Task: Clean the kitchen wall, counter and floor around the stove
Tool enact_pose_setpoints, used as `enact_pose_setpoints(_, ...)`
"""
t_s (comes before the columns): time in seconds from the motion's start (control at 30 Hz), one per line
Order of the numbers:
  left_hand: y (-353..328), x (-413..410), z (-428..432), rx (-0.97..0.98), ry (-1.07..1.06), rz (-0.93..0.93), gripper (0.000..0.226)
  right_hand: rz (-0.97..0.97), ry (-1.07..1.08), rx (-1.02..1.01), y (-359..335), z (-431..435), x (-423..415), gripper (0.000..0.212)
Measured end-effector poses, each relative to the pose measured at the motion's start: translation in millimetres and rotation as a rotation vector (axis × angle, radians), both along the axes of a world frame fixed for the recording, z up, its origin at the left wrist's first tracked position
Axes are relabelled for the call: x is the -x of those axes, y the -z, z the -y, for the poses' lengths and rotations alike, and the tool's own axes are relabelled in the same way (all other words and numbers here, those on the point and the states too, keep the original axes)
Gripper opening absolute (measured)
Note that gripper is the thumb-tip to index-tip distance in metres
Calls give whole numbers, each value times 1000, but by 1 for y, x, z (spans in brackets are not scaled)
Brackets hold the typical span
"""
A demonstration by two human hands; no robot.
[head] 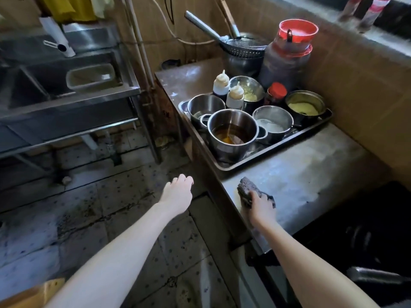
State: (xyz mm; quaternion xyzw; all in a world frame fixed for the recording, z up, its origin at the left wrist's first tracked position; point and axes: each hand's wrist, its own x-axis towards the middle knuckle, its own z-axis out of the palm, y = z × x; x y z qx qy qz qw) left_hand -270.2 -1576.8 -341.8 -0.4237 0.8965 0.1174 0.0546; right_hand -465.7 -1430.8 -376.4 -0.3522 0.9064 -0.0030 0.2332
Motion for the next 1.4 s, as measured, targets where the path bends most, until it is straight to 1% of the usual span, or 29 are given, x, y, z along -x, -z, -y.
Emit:
enact_pose_setpoints(0.13,14,-9,7,2,-15,25,30,-68,-6,41,5,4,2,38)
enact_pose_setpoints(0.27,20,-22,4,5,-35,37,29,-96,-36,100,10,4,7,37)
enact_pose_setpoints(0.43,13,-38,-8,17,-116,56,29,-49,-104,187,11,-9,1,29)
enact_pose_setpoints(0.6,-6,-60,-16,60,-171,62,28,38,-112,248,1,-16,-13,31)
enact_pose_setpoints(0.7,-18,-75,-13,65,-205,62,28,56,-181,265,-7,-6,-24,32)
enact_pose_setpoints(0.77,-25,-87,-7,60,-226,57,27,61,-237,280,-14,6,-37,33)
enact_pose_setpoints(0.97,-47,-129,31,76,-298,44,27,66,-387,415,-38,64,-81,32)
enact_pose_setpoints(1.07,-57,-155,54,93,-341,34,25,11,-451,418,-53,101,-102,33)
enact_pose_setpoints(1.4,-79,-230,118,139,-475,-19,25,-18,-577,506,-86,213,-155,33)
